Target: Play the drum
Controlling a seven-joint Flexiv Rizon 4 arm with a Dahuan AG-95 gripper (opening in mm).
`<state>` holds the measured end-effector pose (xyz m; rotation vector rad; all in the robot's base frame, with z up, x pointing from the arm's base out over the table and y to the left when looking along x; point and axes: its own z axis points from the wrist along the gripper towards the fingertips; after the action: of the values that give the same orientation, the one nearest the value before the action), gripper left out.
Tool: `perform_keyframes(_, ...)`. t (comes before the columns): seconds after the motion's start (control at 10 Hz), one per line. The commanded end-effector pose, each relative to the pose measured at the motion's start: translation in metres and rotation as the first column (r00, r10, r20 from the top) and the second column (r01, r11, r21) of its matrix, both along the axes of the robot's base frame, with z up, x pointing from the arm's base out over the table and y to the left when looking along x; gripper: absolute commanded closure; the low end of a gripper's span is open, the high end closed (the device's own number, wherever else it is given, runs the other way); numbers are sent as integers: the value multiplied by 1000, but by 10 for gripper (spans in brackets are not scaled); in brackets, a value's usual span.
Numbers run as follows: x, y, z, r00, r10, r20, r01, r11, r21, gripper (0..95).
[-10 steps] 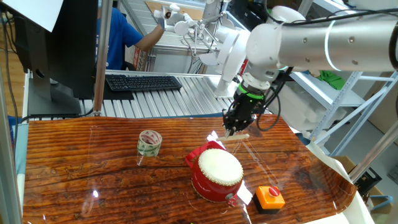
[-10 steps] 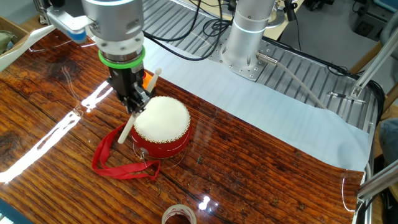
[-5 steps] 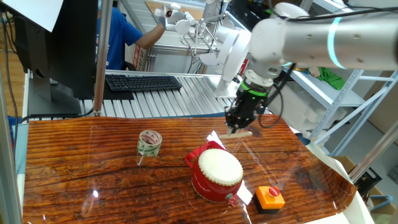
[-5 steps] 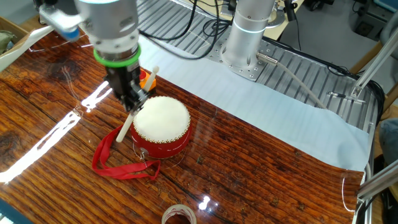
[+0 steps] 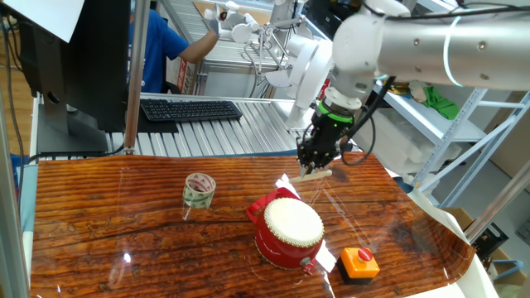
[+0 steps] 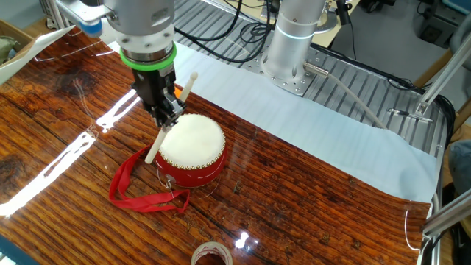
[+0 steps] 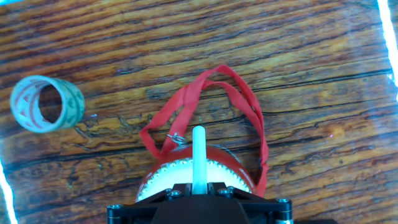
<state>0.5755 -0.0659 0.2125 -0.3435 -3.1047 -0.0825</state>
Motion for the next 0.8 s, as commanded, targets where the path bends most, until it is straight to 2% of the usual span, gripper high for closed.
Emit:
perform_keyframes(0.1, -1, 0, -1, 1000, 4, 3, -4, 1000, 5, 950)
perform_keyframes(0.8, -3, 1, -2, 1000, 10, 6, -10, 1000, 8, 950)
